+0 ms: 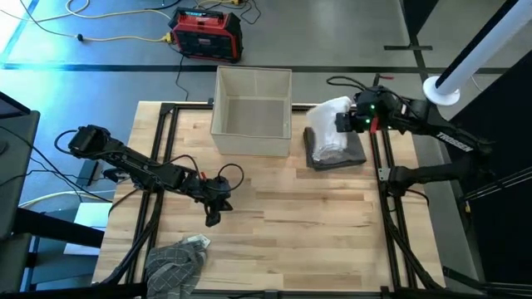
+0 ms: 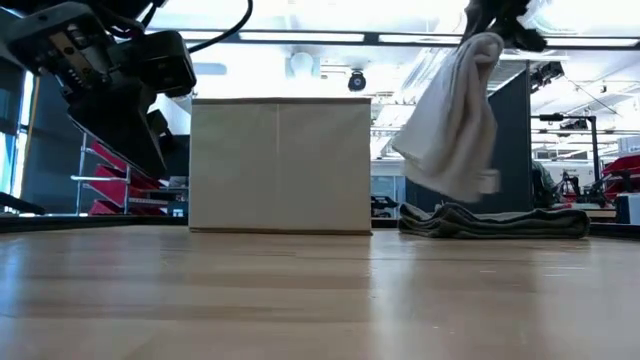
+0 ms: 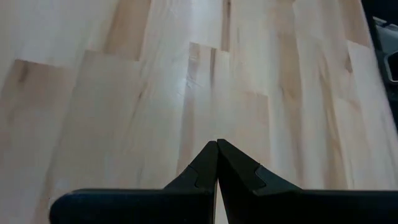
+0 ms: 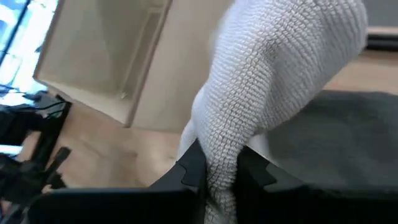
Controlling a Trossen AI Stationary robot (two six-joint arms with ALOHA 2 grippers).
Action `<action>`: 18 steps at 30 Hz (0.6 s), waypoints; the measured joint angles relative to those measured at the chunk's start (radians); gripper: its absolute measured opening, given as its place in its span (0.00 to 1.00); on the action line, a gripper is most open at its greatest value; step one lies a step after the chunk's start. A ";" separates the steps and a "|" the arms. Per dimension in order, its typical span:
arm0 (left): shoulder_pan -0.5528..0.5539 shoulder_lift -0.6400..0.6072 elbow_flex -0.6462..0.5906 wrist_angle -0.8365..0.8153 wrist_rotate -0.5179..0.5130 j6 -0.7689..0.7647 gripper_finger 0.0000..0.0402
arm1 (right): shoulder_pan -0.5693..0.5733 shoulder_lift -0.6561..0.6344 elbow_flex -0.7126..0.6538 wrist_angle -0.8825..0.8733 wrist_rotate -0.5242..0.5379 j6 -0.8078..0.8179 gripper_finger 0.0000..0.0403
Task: Fold towel
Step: Stack the white towel on top of the dark gray towel
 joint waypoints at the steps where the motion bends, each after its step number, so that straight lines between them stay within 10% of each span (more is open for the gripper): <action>1: 0.000 0.000 0.000 0.000 -0.011 0.004 0.00 | -0.009 0.002 -0.008 0.019 -0.022 0.000 0.08; 9: 0.002 0.000 0.000 -0.002 -0.045 0.050 0.00 | -0.066 0.051 -0.061 0.110 -0.104 -0.010 0.08; 18: 0.008 0.000 0.000 -0.011 -0.050 0.056 0.00 | -0.174 0.109 -0.164 -0.038 0.109 -0.065 0.08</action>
